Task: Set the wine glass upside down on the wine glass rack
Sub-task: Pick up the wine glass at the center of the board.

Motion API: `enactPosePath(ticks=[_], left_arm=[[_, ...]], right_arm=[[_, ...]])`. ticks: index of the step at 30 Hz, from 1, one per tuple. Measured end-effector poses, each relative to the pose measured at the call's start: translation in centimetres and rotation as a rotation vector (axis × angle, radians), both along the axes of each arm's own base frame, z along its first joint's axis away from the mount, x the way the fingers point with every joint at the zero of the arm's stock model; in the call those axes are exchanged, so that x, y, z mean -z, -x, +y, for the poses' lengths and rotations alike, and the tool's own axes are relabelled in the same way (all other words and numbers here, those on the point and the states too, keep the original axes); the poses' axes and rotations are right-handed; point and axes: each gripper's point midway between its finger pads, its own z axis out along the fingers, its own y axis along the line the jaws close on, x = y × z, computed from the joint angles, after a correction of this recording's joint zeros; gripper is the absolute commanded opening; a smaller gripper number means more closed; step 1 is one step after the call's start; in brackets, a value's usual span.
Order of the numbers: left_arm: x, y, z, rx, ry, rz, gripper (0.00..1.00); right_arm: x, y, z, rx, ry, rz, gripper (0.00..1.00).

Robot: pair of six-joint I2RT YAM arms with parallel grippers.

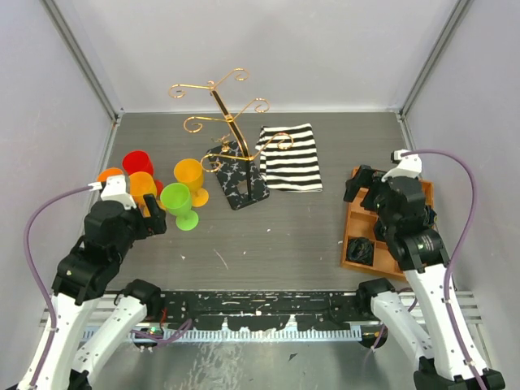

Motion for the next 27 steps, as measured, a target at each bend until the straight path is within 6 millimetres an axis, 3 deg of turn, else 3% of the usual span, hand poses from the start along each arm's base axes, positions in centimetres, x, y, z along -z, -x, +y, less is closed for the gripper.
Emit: enactPosePath(ticks=[9, 18, 24, 27], left_arm=[[0.0, -0.4, -0.4, -0.004, 0.012, 0.021, 0.98], [-0.5, -0.6, -0.4, -0.020, 0.029, 0.016, 0.98], [-1.0, -0.9, -0.1, -0.049, 0.021, 0.016, 0.98], [-1.0, -1.1, 0.3, -0.073, 0.010, 0.031, 0.99]], right_arm=[[1.2, -1.3, 0.5, -0.002, -0.071, 0.130, 1.00], [2.7, -1.7, -0.7, 0.126, -0.098, 0.270, 1.00], [2.9, -1.6, 0.7, 0.062, -0.146, 0.276, 1.00], [3.9, -1.4, 1.4, 0.020, -0.161, 0.285, 1.00]])
